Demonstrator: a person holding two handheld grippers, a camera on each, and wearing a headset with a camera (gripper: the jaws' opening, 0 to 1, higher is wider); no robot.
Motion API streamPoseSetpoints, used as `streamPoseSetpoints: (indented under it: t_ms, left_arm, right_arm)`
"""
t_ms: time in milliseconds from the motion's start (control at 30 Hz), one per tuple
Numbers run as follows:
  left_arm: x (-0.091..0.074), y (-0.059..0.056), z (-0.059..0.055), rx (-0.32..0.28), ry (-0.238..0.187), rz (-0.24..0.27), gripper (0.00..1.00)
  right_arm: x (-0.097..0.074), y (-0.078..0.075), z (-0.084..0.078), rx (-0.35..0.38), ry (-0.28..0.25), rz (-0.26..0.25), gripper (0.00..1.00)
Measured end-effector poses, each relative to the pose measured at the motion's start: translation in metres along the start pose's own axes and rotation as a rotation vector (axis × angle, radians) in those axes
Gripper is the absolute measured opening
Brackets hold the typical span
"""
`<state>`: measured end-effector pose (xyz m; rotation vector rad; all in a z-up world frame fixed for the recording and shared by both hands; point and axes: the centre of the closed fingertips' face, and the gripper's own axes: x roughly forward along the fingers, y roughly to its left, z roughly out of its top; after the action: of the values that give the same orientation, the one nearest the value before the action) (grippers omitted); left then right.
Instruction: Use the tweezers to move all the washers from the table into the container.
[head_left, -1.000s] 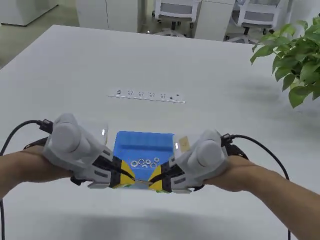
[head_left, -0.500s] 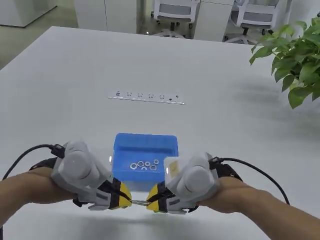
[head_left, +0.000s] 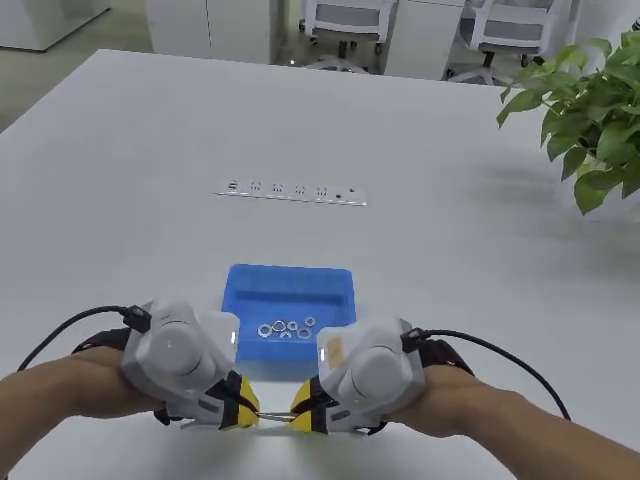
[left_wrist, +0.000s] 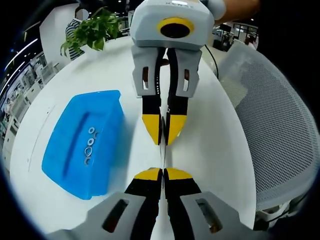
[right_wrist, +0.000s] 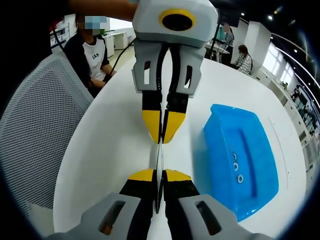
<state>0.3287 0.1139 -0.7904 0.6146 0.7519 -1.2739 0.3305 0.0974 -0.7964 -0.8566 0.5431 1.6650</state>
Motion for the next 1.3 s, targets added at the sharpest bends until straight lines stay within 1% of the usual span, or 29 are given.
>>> streamPoseSetpoints:
  t_ms: [200,400,533,867,933,1067,1233,1300]
  left_arm:
    - [0.004,-0.001,-0.004,-0.013,0.002,-0.001,0.06]
    - [0.006,-0.002,-0.008,-0.023,0.015,-0.002,0.06]
    - [0.007,-0.003,-0.010,-0.023,0.024,-0.004,0.06]
    - [0.007,-0.004,-0.012,-0.027,0.033,0.002,0.06]
    - [0.007,-0.004,-0.012,-0.035,0.034,0.001,0.07]
    - [0.007,-0.004,-0.012,-0.028,0.042,-0.001,0.08]
    - [0.006,-0.004,-0.013,-0.028,0.047,0.000,0.09]
    - [0.006,-0.004,-0.014,-0.029,0.049,-0.001,0.10]
  right_arm:
    - [0.003,0.001,-0.003,0.002,0.006,-0.001,0.07]
    - [0.005,0.003,-0.002,0.010,-0.005,0.001,0.08]
    - [0.006,0.003,-0.002,0.002,-0.004,0.006,0.08]
    - [0.007,0.004,-0.001,0.000,-0.004,0.012,0.09]
    - [0.007,0.004,-0.001,0.000,-0.003,0.012,0.09]
    - [0.007,0.005,-0.001,-0.005,0.001,0.013,0.10]
    - [0.008,0.005,0.000,-0.016,0.003,0.010,0.10]
    - [0.009,0.006,-0.001,-0.028,0.011,0.014,0.12]
